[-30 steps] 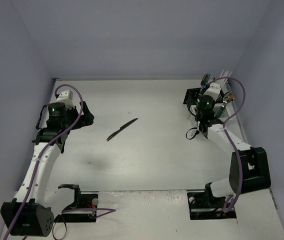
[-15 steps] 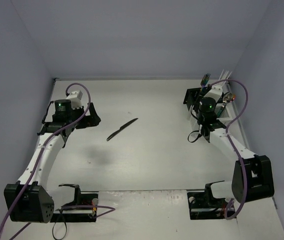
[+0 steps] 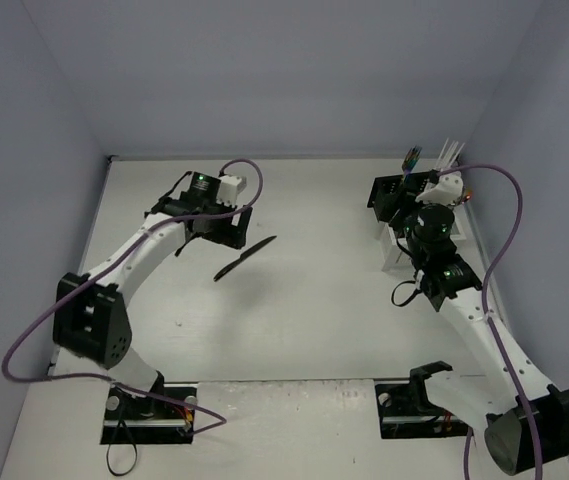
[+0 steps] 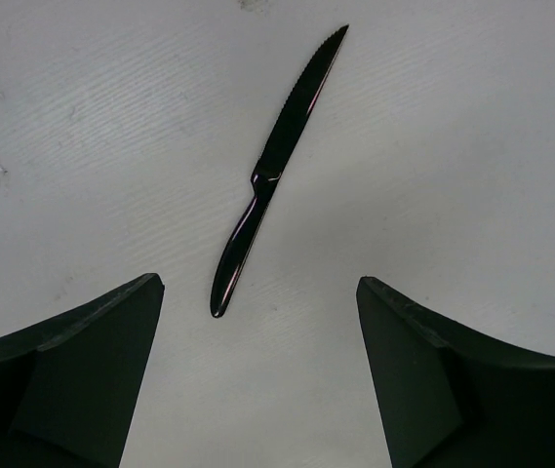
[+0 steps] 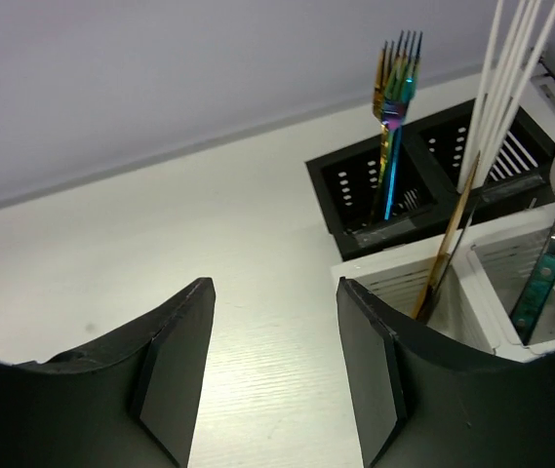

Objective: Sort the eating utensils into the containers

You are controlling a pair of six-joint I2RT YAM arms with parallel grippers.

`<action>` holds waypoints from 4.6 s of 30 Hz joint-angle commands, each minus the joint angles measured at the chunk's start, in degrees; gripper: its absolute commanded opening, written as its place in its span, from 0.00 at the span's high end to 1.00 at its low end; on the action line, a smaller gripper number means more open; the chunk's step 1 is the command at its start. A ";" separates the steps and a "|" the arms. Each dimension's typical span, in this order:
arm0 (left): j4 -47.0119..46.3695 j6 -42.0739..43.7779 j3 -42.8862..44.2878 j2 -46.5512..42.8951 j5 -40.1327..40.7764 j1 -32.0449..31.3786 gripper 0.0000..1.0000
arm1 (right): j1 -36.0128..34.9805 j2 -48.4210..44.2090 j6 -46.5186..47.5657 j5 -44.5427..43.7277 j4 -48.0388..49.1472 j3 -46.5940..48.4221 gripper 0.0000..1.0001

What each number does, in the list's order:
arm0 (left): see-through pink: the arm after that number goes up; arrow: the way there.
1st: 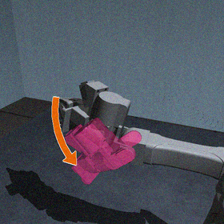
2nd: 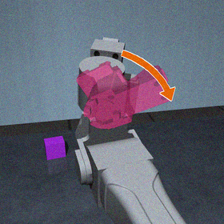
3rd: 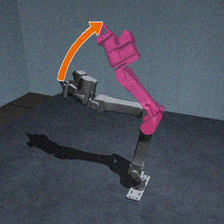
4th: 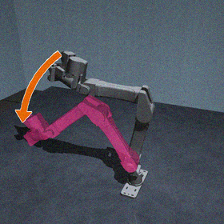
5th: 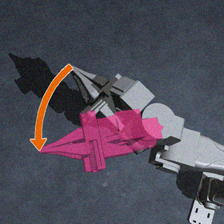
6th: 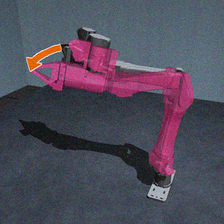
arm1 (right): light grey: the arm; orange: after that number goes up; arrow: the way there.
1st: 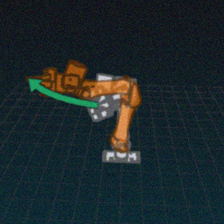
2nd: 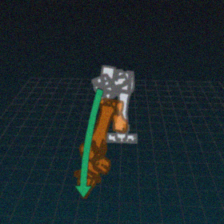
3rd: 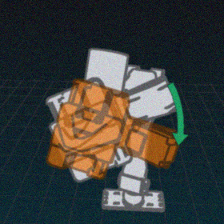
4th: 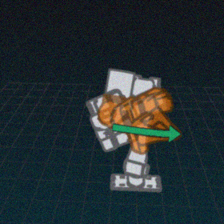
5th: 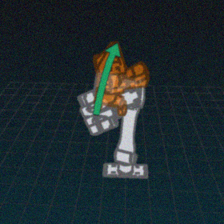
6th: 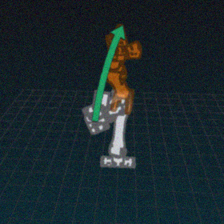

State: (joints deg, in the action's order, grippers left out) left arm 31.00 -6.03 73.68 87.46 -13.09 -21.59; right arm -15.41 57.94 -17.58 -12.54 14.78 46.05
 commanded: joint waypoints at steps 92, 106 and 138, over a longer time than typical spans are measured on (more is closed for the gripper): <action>-30.00 -8.18 1.87 -7.27 3.30 -23.03 1.00 | -14.58 14.15 -13.12 24.69 0.60 17.55 0.86; -29.77 -8.74 -0.46 -7.74 7.00 -22.93 0.35 | -14.03 11.71 -6.96 18.32 -1.05 17.09 1.00; -6.77 -8.14 -21.54 -52.08 34.42 -2.32 0.08 | 7.58 14.63 10.63 -5.05 -1.51 16.32 1.00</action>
State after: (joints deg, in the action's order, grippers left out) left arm 24.30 -16.26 53.28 37.76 17.17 -24.23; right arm -8.82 70.76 -6.12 -18.96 4.61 64.55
